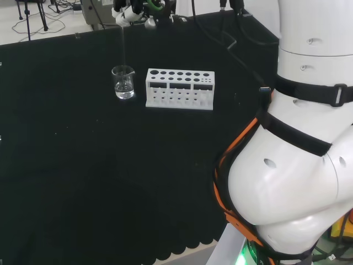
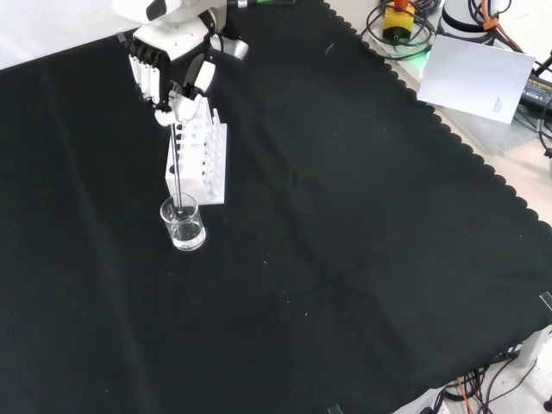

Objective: Stir in the beaker to the left of the white test tube rack with the glass rod.

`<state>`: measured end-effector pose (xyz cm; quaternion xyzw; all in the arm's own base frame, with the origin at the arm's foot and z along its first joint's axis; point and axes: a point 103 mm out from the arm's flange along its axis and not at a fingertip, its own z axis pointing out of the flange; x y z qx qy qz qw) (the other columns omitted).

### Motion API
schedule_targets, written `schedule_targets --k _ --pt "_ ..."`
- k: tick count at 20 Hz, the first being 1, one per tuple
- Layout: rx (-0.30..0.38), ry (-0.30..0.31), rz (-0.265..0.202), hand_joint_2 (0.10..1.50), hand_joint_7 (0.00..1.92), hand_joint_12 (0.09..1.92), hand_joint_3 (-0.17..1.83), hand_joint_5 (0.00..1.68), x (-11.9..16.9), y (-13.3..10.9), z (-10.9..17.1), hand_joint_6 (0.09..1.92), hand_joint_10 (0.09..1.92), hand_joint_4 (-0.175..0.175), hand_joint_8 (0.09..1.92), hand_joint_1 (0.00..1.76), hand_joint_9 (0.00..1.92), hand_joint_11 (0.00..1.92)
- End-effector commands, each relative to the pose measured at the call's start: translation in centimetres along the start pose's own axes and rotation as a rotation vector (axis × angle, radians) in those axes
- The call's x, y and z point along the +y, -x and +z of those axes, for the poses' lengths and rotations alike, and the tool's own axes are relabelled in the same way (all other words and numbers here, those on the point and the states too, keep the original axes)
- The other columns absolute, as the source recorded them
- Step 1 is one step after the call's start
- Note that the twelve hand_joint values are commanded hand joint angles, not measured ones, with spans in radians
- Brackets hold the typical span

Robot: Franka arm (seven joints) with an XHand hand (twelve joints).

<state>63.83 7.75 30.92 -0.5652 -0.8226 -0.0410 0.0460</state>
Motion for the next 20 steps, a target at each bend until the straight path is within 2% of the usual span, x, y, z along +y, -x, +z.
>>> schedule_targets --k 1,5,11,16,20 --pt "0.01 -0.014 -0.005 1.0 1.2 0.92 0.06 1.27 0.7 0.6 1.1 0.19 0.58 -0.175 0.95 1.31 1.73 1.47" --pt "0.019 -0.033 -0.006 1.0 1.2 0.92 0.06 1.27 1.6 1.4 2.3 0.19 0.59 -0.175 0.95 1.31 1.73 1.47" --pt "0.009 -0.048 -0.003 1.0 1.2 0.93 0.06 1.27 1.6 1.0 2.2 0.18 0.59 -0.175 0.95 1.31 1.73 1.47" --pt "0.027 -0.053 0.005 1.0 1.2 0.93 0.06 1.27 1.7 2.6 3.0 0.18 0.59 -0.175 0.95 1.31 1.73 1.48" --pt "0.025 -0.05 0.01 1.0 1.2 0.93 0.05 1.27 1.4 2.5 2.9 0.18 0.59 -0.175 0.96 1.31 1.73 1.47"
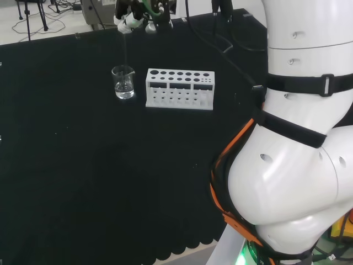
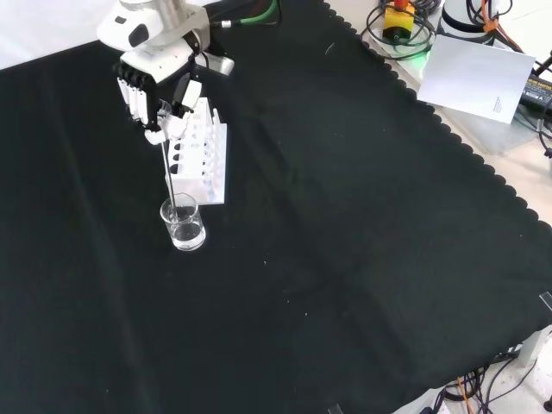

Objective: Stir in the beaker to the left of the white test tube rack with the glass rod.

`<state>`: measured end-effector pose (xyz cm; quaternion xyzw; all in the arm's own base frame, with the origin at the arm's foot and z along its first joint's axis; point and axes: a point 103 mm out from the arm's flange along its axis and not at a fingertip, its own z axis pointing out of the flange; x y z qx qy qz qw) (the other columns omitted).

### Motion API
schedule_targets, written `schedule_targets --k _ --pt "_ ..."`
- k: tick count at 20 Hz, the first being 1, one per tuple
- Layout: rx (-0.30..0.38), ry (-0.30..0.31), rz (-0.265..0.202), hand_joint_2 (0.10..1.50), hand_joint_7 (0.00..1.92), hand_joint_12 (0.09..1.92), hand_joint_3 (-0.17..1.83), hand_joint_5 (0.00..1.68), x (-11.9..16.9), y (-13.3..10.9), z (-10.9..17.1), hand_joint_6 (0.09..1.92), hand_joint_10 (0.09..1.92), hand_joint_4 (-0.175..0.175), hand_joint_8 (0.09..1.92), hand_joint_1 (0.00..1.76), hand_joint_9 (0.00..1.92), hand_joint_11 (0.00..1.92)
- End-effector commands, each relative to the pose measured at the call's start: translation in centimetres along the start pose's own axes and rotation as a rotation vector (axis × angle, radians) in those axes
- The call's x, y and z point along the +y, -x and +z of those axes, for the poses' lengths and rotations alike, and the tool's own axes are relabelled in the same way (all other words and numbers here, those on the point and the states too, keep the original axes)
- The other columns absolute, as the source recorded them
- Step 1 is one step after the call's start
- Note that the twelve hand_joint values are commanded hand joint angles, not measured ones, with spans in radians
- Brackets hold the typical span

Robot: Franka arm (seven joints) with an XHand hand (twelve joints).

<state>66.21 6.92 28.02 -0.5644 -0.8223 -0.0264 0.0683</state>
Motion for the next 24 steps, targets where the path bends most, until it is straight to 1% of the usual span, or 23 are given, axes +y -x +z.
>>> schedule_targets --k 1,4,9,13,16,19,21,24 --pt "0.008 0.003 0.009 1.0 1.2 0.93 0.05 1.27 -0.8 0.5 0.2 0.18 0.59 -0.175 0.96 1.31 1.73 1.47" --pt "0.013 -0.002 0.008 1.0 1.2 0.93 0.05 1.27 -1.4 0.2 0.4 0.18 0.59 -0.175 0.96 1.31 1.73 1.48" --pt "0.007 -0.028 0.002 1.0 1.2 0.93 0.05 1.27 -1.2 -0.7 0.4 0.18 0.59 -0.175 0.96 1.31 1.73 1.47" --pt "0.015 -0.025 -0.001 1.01 1.2 0.93 0.04 1.27 -1.0 -1.1 0.7 0.18 0.6 -0.175 0.96 1.31 1.73 1.47" --pt "-0.003 -0.029 -0.015 1.01 1.2 0.93 0.04 1.27 -0.2 -2.1 1.1 0.18 0.6 -0.175 0.96 1.31 1.73 1.47" --pt "0.01 -0.036 -0.027 1.01 1.2 0.93 0.04 1.27 0.8 -2.9 1.7 0.18 0.6 -0.175 0.96 1.31 1.73 1.47" --pt "0.015 -0.04 -0.029 1.01 1.2 0.93 0.04 1.27 1.2 -2.7 2.0 0.18 0.6 -0.175 0.96 1.31 1.73 1.47" --pt "0.016 -0.043 -0.017 1.01 1.2 0.93 0.04 1.27 1.4 -1.9 2.1 0.18 0.6 -0.175 0.96 1.31 1.73 1.47"
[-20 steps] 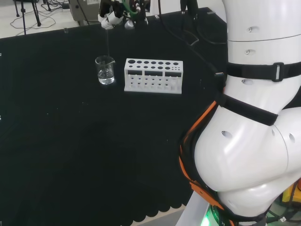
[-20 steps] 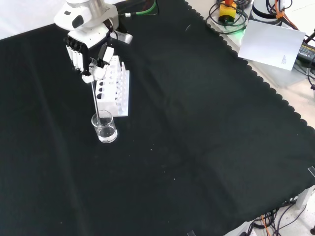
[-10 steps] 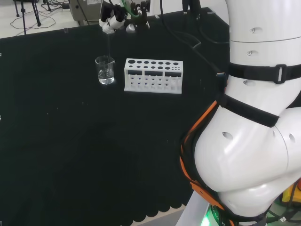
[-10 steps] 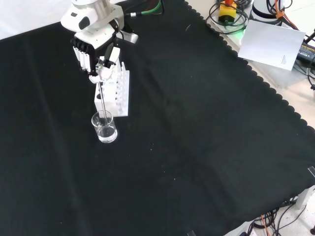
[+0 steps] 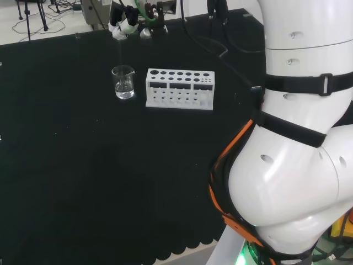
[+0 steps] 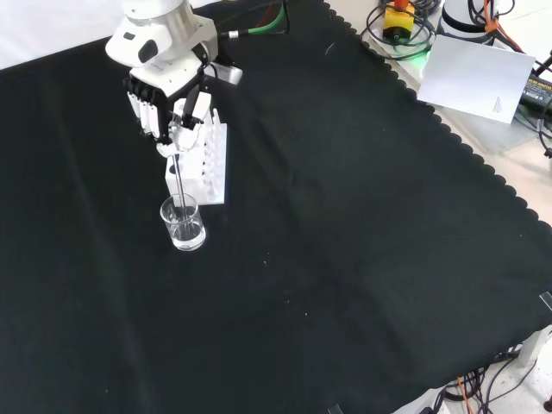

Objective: Stir in the beaker to the left of the white test tube rack with the glass rod.

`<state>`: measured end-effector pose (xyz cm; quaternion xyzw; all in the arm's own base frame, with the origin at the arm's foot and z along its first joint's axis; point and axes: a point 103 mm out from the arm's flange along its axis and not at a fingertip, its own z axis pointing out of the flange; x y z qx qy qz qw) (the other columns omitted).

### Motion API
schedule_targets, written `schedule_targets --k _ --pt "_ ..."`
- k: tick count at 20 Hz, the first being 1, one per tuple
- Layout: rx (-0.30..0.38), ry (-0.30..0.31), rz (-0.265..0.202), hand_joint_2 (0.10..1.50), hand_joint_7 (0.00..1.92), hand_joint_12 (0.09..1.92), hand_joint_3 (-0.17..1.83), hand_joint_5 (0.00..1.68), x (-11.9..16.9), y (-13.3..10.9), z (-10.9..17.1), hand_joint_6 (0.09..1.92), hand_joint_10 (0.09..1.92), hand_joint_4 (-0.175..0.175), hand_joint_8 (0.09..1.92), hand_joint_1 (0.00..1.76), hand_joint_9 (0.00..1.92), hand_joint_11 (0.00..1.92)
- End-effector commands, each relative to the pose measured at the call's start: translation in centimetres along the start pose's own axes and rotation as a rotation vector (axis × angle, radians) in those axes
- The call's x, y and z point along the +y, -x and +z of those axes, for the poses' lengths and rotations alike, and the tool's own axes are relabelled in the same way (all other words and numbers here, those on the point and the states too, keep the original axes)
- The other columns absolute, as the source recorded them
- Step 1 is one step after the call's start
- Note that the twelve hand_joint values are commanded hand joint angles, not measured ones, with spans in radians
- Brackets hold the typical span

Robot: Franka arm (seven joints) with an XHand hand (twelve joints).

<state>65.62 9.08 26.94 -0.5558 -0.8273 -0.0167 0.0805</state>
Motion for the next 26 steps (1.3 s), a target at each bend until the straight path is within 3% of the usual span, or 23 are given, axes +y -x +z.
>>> schedule_targets --k 1,6,12,17,26 --pt "0.006 -0.011 0.007 1.01 1.2 0.93 0.04 1.27 1.1 0.5 0.6 0.18 0.6 -0.175 0.96 1.31 1.73 1.47" --pt "-0.002 -0.003 0.041 1.01 1.2 0.93 0.04 1.27 -0.1 1.9 0.0 0.17 0.6 -0.175 0.96 1.31 1.73 1.47" --pt "-0.018 0.006 0.057 1.01 1.2 0.94 0.03 1.27 -1.7 1.8 -1.0 0.17 0.61 -0.175 0.96 1.31 1.73 1.47" --pt "-0.023 0.004 0.04 1.01 1.2 0.94 0.03 1.27 -1.7 0.4 -0.9 0.17 0.61 -0.175 0.96 1.31 1.73 1.48" --pt "-0.029 -0.024 -0.007 1.01 1.2 0.94 0.03 1.27 0.6 -1.9 0.5 0.17 0.61 -0.175 0.97 1.31 1.73 1.48"
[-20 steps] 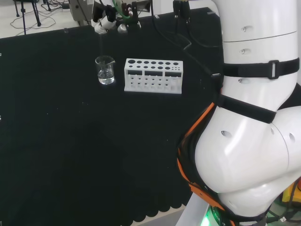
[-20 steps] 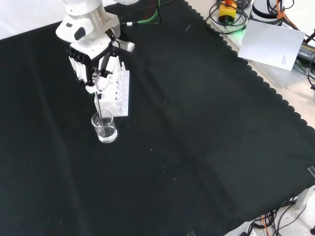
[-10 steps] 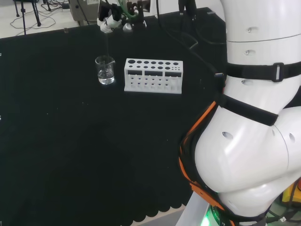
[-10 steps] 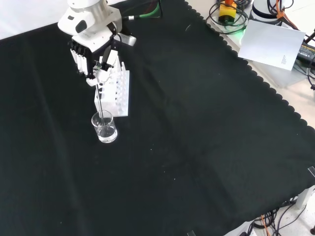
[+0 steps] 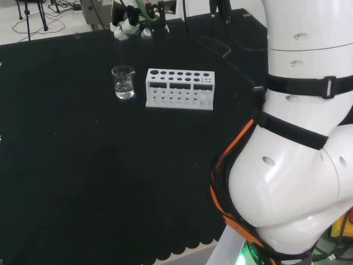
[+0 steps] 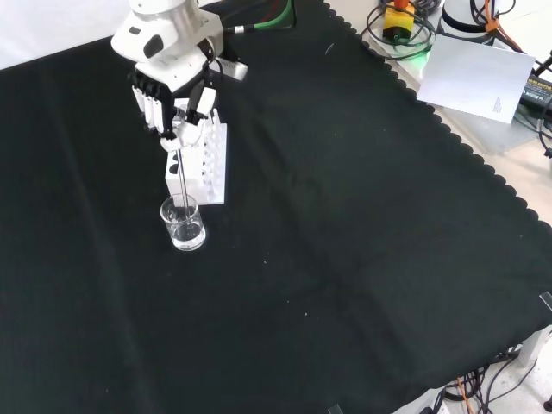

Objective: Stir in the beaker to the left of the white test tube rack with the glass rod.

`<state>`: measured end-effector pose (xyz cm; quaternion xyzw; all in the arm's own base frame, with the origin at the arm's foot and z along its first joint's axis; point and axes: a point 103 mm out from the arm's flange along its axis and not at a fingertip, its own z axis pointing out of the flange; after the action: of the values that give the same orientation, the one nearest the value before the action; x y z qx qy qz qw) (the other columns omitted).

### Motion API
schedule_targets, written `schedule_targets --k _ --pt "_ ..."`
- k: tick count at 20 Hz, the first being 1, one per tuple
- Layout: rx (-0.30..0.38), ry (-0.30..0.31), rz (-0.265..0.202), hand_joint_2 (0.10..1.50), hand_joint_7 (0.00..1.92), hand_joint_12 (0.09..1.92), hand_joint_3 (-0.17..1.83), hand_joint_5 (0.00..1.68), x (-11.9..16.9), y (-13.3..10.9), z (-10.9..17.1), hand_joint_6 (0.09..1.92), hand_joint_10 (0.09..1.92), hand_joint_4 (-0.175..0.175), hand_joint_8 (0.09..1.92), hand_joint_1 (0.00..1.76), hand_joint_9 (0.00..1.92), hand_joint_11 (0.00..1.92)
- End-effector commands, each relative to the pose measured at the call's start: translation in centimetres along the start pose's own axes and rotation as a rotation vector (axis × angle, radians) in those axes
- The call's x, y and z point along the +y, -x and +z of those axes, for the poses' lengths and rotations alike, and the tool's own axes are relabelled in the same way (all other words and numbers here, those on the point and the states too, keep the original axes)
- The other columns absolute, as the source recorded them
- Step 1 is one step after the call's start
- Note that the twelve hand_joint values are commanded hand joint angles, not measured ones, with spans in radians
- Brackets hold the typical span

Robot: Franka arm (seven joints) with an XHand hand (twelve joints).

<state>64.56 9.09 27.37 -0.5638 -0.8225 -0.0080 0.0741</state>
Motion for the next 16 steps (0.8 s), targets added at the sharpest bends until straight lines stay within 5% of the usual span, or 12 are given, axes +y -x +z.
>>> schedule_targets --k 1,16 --pt "-0.007 -0.019 -0.029 1.01 1.2 0.94 0.03 1.27 1.8 -1.3 0.9 0.17 0.61 -0.175 0.97 1.31 1.73 1.48" --pt "-0.014 -0.009 0.025 1.02 1.19 0.94 0.02 1.27 0.2 2.0 -0.4 0.17 0.62 -0.175 0.97 1.31 1.72 1.48"
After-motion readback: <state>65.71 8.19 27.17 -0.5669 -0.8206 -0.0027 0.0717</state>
